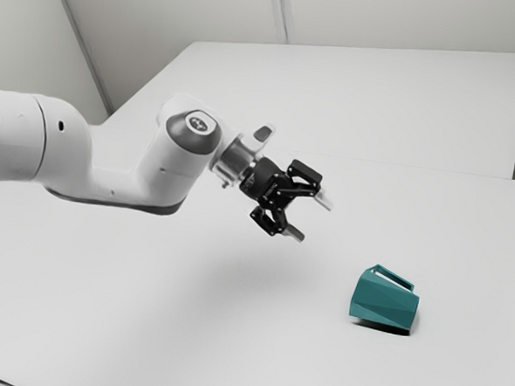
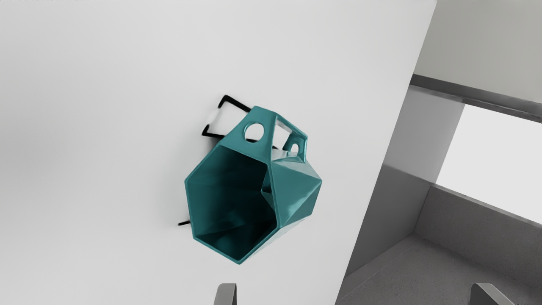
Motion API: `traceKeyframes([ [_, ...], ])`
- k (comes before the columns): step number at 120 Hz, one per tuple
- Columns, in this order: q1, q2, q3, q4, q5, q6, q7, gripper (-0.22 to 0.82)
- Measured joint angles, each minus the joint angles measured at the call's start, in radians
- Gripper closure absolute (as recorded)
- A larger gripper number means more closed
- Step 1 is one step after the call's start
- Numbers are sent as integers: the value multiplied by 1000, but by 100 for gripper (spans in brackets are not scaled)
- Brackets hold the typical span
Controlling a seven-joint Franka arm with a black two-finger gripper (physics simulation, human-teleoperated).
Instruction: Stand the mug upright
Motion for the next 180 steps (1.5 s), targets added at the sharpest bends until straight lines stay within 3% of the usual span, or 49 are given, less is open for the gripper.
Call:
traceKeyframes([
  [20, 0, 49, -33, -46, -177, 97, 167, 0],
  [59, -70, 149, -46, -54, -290, 196, 405, 0],
  [122, -110, 247, -64, -14, -389, 109, 677, 0],
  [180, -118, 275, -64, -18, -435, 93, 804, 50],
])
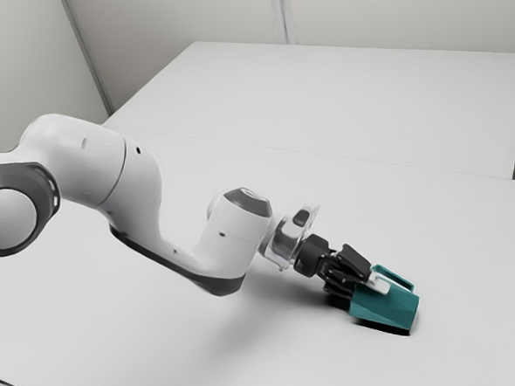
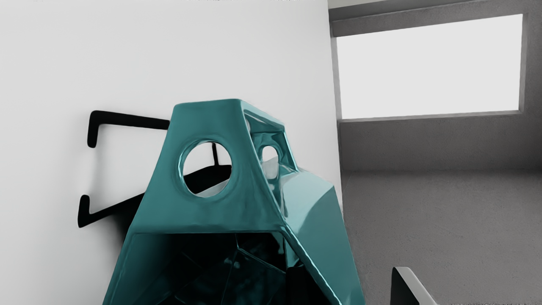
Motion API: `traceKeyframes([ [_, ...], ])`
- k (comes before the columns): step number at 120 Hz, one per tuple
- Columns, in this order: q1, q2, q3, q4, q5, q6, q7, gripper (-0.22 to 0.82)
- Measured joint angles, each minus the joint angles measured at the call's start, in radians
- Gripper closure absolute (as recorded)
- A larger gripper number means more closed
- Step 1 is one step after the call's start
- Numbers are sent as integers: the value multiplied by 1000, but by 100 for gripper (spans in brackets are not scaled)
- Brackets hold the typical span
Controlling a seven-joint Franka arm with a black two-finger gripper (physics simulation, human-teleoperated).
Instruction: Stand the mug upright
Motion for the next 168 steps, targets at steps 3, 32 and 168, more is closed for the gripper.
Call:
traceKeyframes([
  [3, 0, -1, 0, 0, -1, 0, 5, 52],
  [32, 0, -1, -1, 3, -2, -2, 51, 71],
  [168, 183, -356, 6, -36, 1486, 46, -605, 78],
])
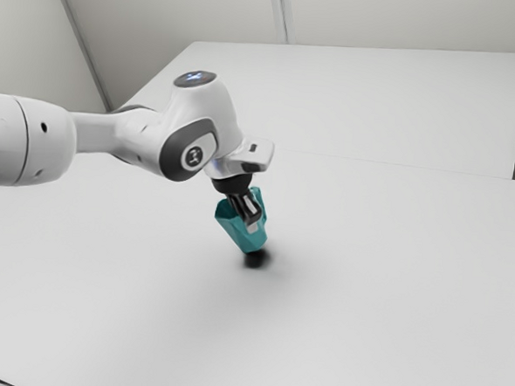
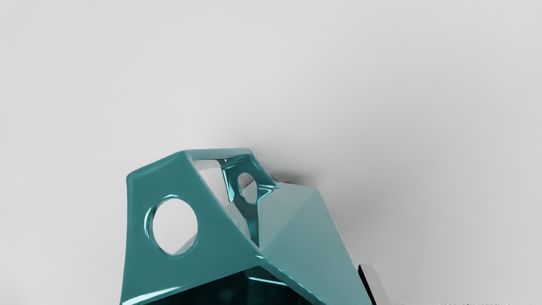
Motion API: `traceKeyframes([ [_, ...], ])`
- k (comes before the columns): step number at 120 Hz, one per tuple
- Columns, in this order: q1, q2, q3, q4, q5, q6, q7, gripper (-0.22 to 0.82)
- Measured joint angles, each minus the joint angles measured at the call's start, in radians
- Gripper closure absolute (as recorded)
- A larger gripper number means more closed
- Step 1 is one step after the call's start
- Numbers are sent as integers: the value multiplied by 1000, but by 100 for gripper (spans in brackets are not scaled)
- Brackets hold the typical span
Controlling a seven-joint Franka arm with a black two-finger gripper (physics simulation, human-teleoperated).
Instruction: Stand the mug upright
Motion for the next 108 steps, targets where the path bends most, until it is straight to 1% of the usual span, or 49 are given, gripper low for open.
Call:
traceKeyframes([
  [28, 48, 4, 0, -21, 82, -7, -158, 78],
  [48, 52, 27, 2, -21, 132, -8, -245, 78],
  [60, 57, 44, 4, -19, 156, -7, -286, 78],
  [108, 73, 58, 4, -31, 187, -8, -404, 78],
])
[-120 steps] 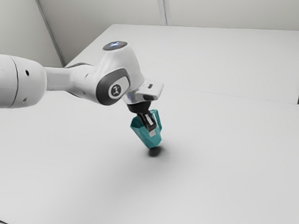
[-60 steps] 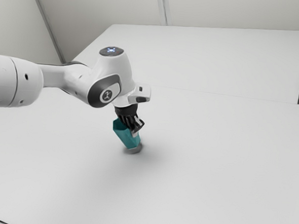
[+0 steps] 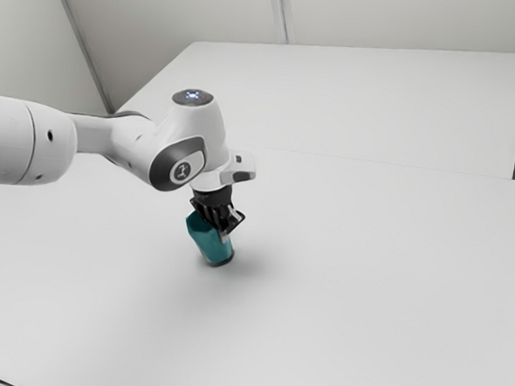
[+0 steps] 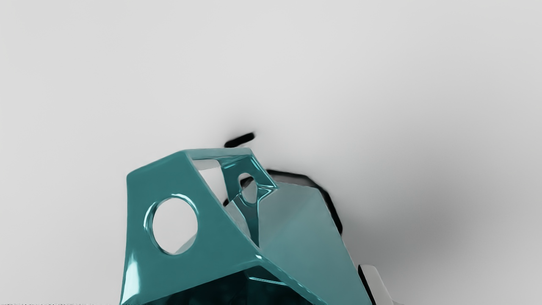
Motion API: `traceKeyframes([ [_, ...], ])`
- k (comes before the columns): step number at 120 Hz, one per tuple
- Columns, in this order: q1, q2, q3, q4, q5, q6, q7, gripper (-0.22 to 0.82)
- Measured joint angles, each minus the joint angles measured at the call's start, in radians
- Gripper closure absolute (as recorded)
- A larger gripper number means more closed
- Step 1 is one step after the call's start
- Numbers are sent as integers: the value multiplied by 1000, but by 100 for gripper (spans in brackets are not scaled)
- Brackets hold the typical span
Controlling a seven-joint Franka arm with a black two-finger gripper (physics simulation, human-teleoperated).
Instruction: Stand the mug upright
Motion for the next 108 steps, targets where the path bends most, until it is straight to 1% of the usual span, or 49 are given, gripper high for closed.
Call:
traceKeyframes([
  [8, 0, 3, -1, 0, 7, 0, -13, 78],
  [12, 0, 4, -1, 0, 11, 0, -19, 76],
  [34, -2, -8, -1, -6, 15, -1, -38, 37],
  [42, -2, -21, -2, -7, 15, -3, -44, 27],
  [52, -2, -51, -6, -10, 15, -12, -51, 18],
  [63, -3, -92, -12, -2, 9, -41, -57, 12],
  [68, -4, -104, -14, 25, -3, -68, -59, 10],
  [85, -5, -112, -14, 207, -75, -207, -64, 5],
  [108, -6, -107, -9, 439, -125, -379, -70, 2],
])
